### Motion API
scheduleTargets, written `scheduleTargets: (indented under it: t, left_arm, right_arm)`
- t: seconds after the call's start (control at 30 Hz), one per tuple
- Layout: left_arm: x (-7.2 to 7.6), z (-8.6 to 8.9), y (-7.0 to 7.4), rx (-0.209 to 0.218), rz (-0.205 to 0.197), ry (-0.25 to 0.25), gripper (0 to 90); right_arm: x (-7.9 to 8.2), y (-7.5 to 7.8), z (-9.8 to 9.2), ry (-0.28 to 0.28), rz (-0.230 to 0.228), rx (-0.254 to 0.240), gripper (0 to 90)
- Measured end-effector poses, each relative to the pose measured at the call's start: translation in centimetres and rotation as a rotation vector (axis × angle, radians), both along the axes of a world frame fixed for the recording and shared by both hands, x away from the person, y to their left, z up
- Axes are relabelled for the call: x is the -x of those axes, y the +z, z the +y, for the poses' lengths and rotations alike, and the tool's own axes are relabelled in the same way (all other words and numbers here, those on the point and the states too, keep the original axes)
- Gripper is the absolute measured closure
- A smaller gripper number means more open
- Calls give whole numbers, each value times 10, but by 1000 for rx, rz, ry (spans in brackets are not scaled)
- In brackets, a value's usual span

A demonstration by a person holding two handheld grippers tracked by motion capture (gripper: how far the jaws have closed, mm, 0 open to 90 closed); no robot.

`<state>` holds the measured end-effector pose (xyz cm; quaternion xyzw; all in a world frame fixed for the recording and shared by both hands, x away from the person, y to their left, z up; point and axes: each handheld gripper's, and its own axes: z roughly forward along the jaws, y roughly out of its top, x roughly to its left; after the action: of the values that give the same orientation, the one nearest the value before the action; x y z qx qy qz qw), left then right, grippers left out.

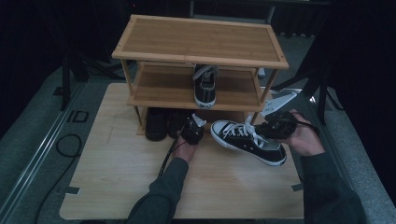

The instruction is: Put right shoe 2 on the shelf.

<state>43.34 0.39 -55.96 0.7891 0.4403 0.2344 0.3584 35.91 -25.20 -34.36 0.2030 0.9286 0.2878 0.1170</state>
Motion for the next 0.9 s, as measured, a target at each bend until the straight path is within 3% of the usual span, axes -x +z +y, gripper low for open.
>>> scheduleTargets:
  t: [0.33,0.9]
  left_arm:
    - [0,-1,0,6,-2,5,886]
    - [0,-1,0,15,-4,11,886]
  right_arm:
    - [2,7,1,7,-11,0,881]
    - [0,22,-8,15,-20,-89,881]
